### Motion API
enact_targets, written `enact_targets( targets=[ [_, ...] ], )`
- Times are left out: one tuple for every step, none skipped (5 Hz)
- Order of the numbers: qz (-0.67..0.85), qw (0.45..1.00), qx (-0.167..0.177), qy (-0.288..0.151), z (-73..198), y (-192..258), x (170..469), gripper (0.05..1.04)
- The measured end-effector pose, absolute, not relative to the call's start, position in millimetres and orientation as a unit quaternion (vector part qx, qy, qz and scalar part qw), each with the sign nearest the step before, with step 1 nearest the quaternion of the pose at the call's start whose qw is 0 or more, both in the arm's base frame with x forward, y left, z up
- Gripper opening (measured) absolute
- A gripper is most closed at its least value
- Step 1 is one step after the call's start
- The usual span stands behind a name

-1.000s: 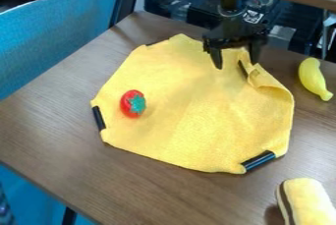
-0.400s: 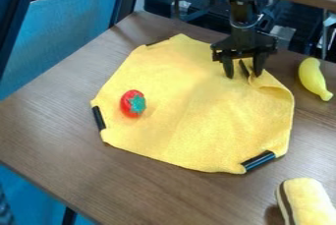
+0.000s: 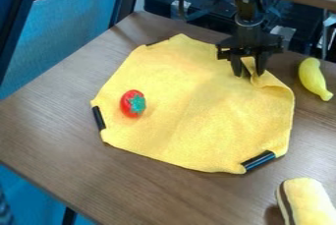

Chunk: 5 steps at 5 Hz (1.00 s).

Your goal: Fold cloth from right to left to cover red figure

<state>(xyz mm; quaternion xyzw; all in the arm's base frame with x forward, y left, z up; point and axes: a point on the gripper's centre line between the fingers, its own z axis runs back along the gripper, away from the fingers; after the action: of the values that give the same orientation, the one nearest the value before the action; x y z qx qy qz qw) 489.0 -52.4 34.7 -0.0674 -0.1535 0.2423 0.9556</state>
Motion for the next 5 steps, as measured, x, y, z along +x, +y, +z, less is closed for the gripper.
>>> enact_targets(
  targets=[
    [0.238, 0.957, -0.063, -0.154, 34, -51, 489, 0.250],
    [0.235, 0.957, -0.060, -0.159, 34, -50, 490, 0.089],
    [0.235, 0.957, -0.059, -0.159, 34, -49, 490, 0.051],
    [0.240, 0.956, -0.074, -0.151, 38, -44, 485, 0.050],
    [0.246, 0.948, -0.106, -0.173, 80, -32, 473, 0.050]
  ],
)
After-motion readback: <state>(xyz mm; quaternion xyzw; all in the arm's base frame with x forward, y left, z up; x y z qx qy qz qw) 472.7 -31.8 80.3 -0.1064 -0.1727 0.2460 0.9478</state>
